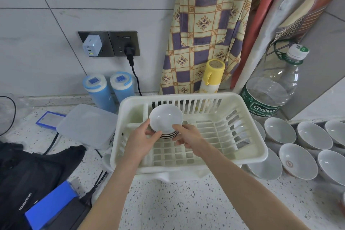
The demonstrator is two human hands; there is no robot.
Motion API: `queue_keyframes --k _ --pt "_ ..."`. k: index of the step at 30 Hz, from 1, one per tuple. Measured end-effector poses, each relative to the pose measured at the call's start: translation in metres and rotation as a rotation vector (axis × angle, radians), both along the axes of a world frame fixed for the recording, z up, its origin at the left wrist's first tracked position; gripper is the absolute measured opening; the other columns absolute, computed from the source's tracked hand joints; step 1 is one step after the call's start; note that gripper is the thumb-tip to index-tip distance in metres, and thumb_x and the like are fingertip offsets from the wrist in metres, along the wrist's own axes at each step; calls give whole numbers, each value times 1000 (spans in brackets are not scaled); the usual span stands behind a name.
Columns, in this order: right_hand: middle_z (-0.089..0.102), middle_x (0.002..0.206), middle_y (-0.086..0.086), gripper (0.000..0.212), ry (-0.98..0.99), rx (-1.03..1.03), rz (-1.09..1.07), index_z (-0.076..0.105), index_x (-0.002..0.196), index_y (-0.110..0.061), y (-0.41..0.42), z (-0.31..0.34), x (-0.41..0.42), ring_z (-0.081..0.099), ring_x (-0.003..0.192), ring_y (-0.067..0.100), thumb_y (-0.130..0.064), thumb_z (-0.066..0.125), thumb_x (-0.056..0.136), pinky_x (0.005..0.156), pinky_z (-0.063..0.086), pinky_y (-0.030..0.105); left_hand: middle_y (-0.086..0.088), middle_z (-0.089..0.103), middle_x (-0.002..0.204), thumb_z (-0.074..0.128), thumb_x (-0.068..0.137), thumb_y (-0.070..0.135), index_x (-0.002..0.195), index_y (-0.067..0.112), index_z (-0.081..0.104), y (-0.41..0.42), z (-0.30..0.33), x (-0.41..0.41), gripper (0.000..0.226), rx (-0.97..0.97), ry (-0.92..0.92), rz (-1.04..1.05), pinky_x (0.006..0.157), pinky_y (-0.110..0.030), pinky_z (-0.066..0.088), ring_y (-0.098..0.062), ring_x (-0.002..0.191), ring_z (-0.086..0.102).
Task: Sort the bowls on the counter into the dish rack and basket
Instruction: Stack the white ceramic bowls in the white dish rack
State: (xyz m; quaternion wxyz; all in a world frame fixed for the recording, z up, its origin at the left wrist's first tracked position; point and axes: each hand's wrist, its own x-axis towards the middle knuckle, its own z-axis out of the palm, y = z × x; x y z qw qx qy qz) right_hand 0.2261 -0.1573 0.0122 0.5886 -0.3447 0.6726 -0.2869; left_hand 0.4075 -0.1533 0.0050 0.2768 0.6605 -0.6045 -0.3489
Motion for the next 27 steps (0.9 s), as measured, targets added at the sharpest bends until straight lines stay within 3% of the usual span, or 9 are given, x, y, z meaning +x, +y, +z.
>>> queue_keyframes --k 5,9,11,12,14,16,19,22,27 --pt "70 101 6 53 0 17 44 52 125 -23 7 5 -1 64 49 8 -58 57 86 38 28 18 24 60 83 69 87 43 146 28 46 0 0 0 65 -6 -7 0 64 -8 31 11 79 52" --pt "65 105 -1 68 66 -29 86 41 142 -23 14 8 -6 62 47 7 -59 57 86 43 35 19 24 61 83 68 88 42 143 26 49 1 -1 0 61 -5 12 12 63 -8 31 14 76 51" --pt "66 113 1 74 178 -89 137 35 147 -20 20 9 -11 64 51 8 -59 55 87 56 48 25 17 65 94 68 89 41 147 24 43 0 -1 -1 66 9 25 14 70 -14 35 6 83 54" --pt "68 113 2 75 337 -128 214 33 148 -20 23 10 -15 66 58 10 -61 52 88 66 54 30 11 66 101 67 89 42 149 23 40 0 -1 -1 69 21 31 15 75 -19 36 -1 89 54" --pt "72 102 0 66 742 -186 372 38 143 -21 33 11 -22 68 78 17 -62 41 92 73 53 33 6 66 108 66 90 43 151 22 37 1 -2 0 71 41 35 14 83 -27 37 -7 96 53" --pt "72 90 1 52 955 -253 379 46 136 -20 40 9 -27 67 80 22 -53 34 98 66 51 30 7 63 106 66 90 44 152 22 35 2 -1 0 72 49 32 8 85 -29 37 -9 98 52" --pt "70 78 1 41 1086 -396 365 53 128 -18 48 10 -28 63 64 21 -41 32 101 54 42 25 8 61 105 66 90 43 152 22 33 4 1 -2 73 50 22 1 85 -30 37 -9 98 52" --pt "68 72 2 39 1149 -517 379 57 125 -17 54 11 -29 60 59 22 -37 34 101 53 42 24 10 61 99 66 90 42 151 21 36 7 4 -4 71 37 11 -4 83 -30 37 -8 93 53" --pt "67 66 2 36 1205 -660 419 67 106 -16 58 10 -29 57 55 22 -33 36 99 50 25 20 19 60 88 68 89 38 145 28 41 13 11 -6 63 -15 6 -41 76 -31 47 9 82 52"
